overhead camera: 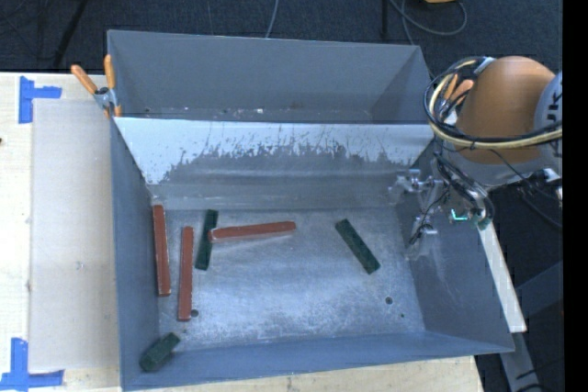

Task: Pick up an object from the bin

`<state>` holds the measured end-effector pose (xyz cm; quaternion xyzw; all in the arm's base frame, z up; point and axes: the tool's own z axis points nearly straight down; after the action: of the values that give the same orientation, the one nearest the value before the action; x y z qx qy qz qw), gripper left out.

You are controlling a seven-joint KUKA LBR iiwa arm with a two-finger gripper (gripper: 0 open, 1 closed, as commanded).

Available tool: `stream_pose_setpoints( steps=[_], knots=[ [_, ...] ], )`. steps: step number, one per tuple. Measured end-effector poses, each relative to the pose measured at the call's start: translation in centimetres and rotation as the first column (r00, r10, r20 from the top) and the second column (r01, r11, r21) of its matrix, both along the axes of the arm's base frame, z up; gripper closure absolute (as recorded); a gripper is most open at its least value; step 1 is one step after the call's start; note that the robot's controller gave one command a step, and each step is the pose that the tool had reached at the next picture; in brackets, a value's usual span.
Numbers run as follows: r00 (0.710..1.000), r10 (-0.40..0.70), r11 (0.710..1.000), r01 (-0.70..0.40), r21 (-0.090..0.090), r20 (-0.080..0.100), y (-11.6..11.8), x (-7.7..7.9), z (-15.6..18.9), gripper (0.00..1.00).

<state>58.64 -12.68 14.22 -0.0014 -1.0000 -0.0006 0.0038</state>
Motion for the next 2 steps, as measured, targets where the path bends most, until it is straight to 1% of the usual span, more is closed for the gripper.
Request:
stream_pose_setpoints(
  steps=[1,2],
  knots=[
    [0.983,-0.186,0.983,0.186,0.0,0.002,4.71,0.69,-7.36,0.0],
    [0.983,-0.185,0.983,0.185,-0.003,0.013,4.46,0.98,-6.93,1.0]
  ],
)
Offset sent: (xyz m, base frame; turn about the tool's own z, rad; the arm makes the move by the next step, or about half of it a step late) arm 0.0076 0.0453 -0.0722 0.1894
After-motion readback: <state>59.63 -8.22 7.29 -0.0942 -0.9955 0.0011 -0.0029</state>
